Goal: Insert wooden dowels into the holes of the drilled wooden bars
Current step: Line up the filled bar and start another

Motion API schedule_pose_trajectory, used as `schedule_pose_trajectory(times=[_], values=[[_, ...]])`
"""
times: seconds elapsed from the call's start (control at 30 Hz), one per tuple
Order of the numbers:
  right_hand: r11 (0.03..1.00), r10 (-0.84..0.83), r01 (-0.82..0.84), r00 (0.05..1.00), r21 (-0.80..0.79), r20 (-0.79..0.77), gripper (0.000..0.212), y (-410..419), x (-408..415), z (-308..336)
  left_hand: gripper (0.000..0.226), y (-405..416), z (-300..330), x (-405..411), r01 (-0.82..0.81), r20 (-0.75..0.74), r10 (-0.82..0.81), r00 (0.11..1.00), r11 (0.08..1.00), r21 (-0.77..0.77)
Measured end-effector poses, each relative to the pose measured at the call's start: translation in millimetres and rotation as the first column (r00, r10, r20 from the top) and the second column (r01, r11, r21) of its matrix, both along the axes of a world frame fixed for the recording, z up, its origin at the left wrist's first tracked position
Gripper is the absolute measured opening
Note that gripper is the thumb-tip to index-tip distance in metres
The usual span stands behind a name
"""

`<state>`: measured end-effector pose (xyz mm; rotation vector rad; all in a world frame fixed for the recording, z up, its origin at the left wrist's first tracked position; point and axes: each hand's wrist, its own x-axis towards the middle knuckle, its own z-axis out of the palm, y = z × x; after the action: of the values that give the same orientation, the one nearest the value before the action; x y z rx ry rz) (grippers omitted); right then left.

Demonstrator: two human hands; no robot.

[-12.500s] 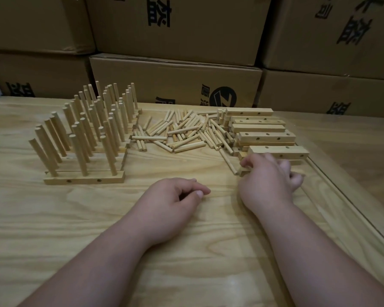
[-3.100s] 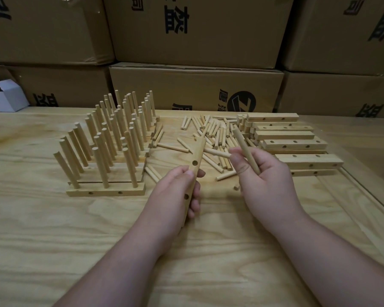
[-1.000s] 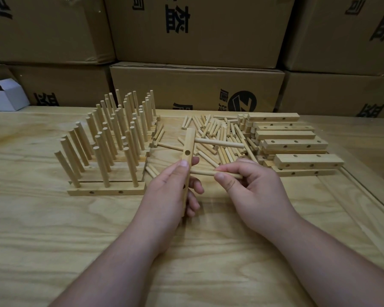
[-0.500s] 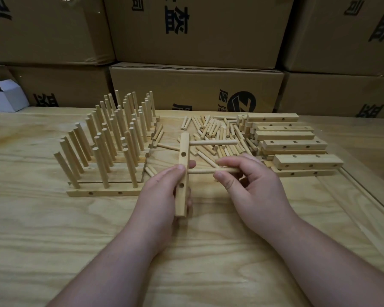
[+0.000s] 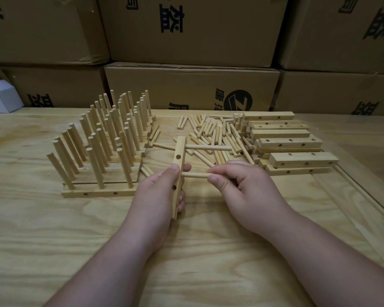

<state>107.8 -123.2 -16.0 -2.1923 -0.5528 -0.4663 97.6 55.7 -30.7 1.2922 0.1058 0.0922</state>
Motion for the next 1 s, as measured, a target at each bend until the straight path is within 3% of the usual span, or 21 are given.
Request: schedule_pose_trajectory(times=[0.13, 0.47, 0.6, 0.67, 0.73, 0.8, 0.9, 1.0], values=[[0.999, -0.022, 0.025, 0.994, 0.035, -0.103, 0.016, -0.8, 0.5, -2.1, 0.03, -0.2, -0.1, -2.3, -0.004, 0.027, 0.003, 1.0, 1.0, 0.029], [0.991, -0.059, 0.069, 0.995, 0.117, -0.084, 0.01, 8.8, -2.0, -5.7, 0.03, -2.7, -2.3, -2.4, -0.02, 0.074, 0.013, 0.997, 0.995, 0.095], [0.973, -0.054, 0.073, 0.994, 0.218, -0.092, 0.03, 4.2, -3.9, -1.1, 0.038, 0.0, -5.5, -0.6, -0.023, 0.074, 0.011, 0.997, 0.985, 0.17], [0.937, -0.149, 0.186, 0.978, 0.295, -0.145, 0.03, -5.6, 1.6, 2.9, 0.041, 2.1, -6.4, 0.8, -0.037, 0.052, 0.03, 0.998, 0.989, 0.146], [0.904, -0.324, 0.363, 0.926, 0.225, -0.194, 0.023, -17.4, 10.5, 5.9, 0.043, 3.4, -6.5, 1.6, -0.053, 0.038, 0.048, 0.998, 0.99, 0.134], [0.881, -0.451, 0.471, 0.862, 0.039, -0.229, 0.022, -26.5, 16.5, 7.3, 0.041, 4.3, -6.4, 1.9, -0.078, 0.035, 0.075, 0.997, 0.993, 0.092], [0.841, -0.536, 0.498, 0.82, -0.211, -0.2, 0.027, -33.9, 17.7, 11.8, 0.039, 4.8, -5.3, 1.3, -0.099, -0.007, 0.1, 0.995, 0.993, 0.072], [0.733, -0.631, 0.535, 0.765, -0.42, -0.128, 0.036, -47.1, 17.9, 25.5, 0.039, 4.8, -2.9, -0.2, -0.089, -0.013, 0.091, 0.996, 0.992, 0.091]])
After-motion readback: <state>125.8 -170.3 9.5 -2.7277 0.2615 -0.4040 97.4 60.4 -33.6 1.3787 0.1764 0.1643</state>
